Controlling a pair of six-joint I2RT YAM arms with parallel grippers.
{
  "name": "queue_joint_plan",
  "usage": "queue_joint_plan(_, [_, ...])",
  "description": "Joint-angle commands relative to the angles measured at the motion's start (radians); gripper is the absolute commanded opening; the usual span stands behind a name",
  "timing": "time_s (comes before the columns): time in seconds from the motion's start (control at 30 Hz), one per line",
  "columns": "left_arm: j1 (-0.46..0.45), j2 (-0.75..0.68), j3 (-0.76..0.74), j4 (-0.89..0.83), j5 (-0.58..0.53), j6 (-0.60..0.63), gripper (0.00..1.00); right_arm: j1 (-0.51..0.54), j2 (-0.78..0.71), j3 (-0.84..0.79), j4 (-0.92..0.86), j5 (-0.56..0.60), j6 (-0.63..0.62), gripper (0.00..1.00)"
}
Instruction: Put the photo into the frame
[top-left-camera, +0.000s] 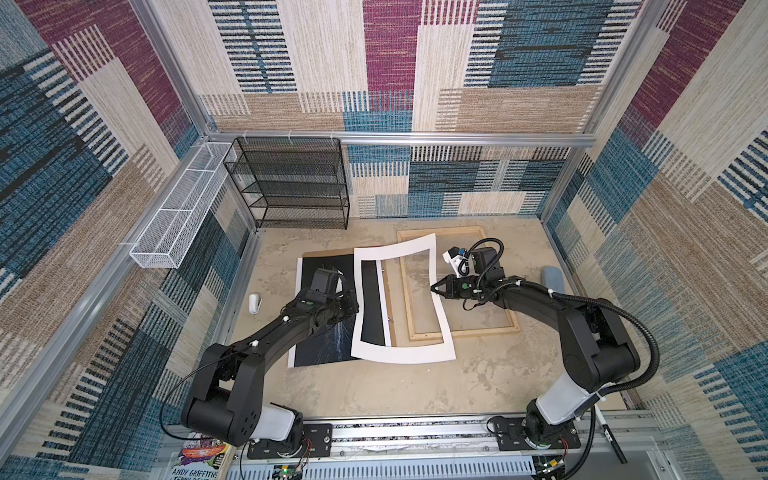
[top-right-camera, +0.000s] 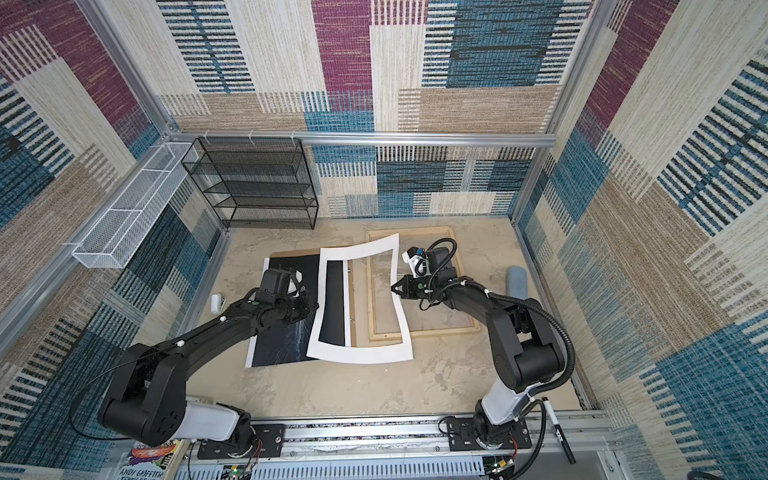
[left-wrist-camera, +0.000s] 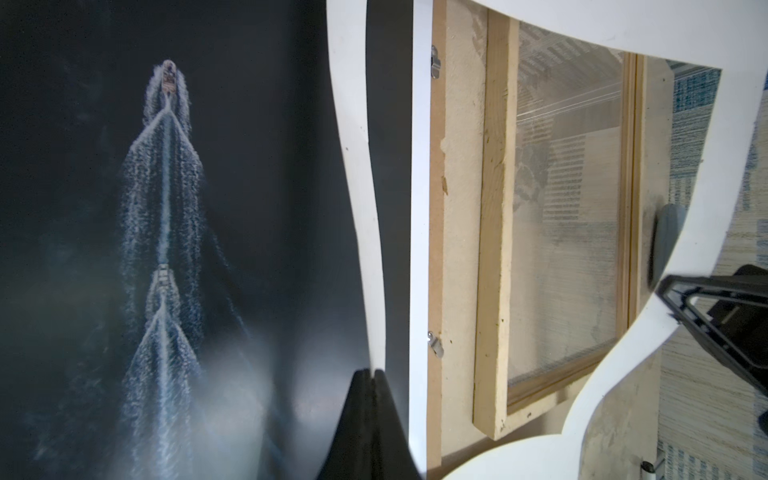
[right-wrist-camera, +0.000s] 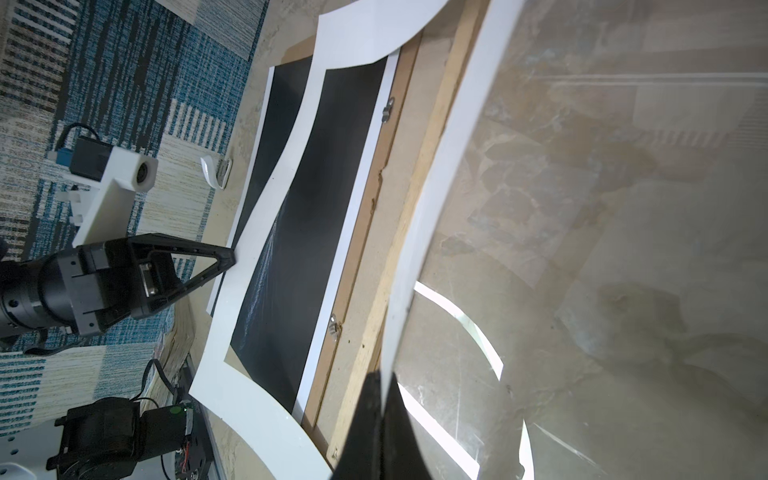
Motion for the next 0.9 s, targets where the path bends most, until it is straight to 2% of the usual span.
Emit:
queue_joint_plan(0.0, [-0.003,-0.033,0.017,-0.024,0.037,0.021,0.00,0.000,-0.034,0.029,-0.040,0.019,-0.026,0.00])
queue_joint_plan(0.23, [-0.039,-0.099,0.054,-0.045,0.031,0.009,0.00,-0.028,-0.052,0.123,-0.188,0.052,-0.106,0.00])
queue_joint_plan(0.4, [-0.074,-0.086,0.092,-0.019,0.010,-0.002,0.00,-0.068,-0.037,0.188,-0.274,0.061,-0.149,0.00])
queue_joint_plan(0.67, [-0.120,0.028,0.171,0.047,0.005,-0.008,0.00,-0.139,-0.034,0.311,-0.412,0.138,-0.233,0.00])
queue_joint_plan(0.87, [-0.159,0.152,0.204,0.175,-0.012,-0.051,0.00,-0.176,0.017,0.398,-0.497,0.228,-0.286,0.00])
